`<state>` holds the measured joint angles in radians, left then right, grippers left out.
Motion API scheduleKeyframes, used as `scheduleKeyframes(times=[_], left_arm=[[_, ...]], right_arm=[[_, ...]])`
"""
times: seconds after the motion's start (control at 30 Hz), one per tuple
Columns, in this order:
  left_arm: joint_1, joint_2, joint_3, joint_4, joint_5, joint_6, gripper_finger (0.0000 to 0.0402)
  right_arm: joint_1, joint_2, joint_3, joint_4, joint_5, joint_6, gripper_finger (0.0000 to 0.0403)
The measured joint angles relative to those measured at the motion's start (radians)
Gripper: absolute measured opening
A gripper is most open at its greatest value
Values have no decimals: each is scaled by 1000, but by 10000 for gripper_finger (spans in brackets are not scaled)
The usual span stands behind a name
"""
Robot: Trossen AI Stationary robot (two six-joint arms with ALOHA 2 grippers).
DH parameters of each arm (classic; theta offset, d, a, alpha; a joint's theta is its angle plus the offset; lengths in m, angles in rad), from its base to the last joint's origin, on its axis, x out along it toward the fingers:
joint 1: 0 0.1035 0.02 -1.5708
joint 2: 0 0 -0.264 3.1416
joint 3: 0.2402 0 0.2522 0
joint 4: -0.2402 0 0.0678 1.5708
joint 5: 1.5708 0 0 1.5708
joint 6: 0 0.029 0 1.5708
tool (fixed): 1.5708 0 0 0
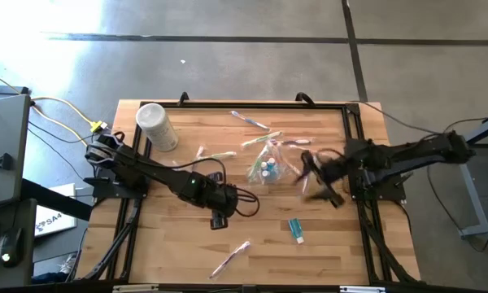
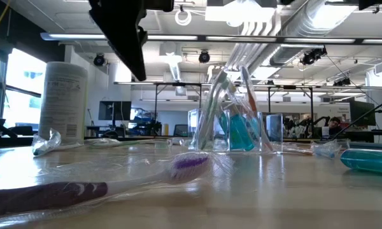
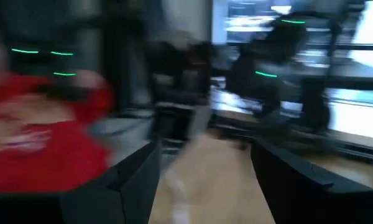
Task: Pick & Place toothbrushing station
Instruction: Put the blue mouthwash into the transparent organizer
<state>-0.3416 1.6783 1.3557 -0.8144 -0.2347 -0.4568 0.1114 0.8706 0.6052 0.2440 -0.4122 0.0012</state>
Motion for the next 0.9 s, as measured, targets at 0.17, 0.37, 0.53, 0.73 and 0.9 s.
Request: scheduleKeyframes(times=[0.17, 0.37, 0.53, 0.73, 0.9], left_arm=[[-8, 0, -30, -31, -10, 19, 191], [-5, 0, -36, -85, -21, 71, 191], [-5, 0, -36, -87, -63, 184, 191], [-5, 0, -36, -107, -101, 302, 191], [-5, 0, -36, -109, -120, 384, 191]], right_arm=[[246, 6, 10, -26, 91, -4, 235], [523, 122, 186, -332, 589, 68, 223], [608, 292, 402, -630, 757, 422, 221], [614, 470, 534, -851, 671, 944, 220], [621, 586, 533, -945, 514, 1281, 220]])
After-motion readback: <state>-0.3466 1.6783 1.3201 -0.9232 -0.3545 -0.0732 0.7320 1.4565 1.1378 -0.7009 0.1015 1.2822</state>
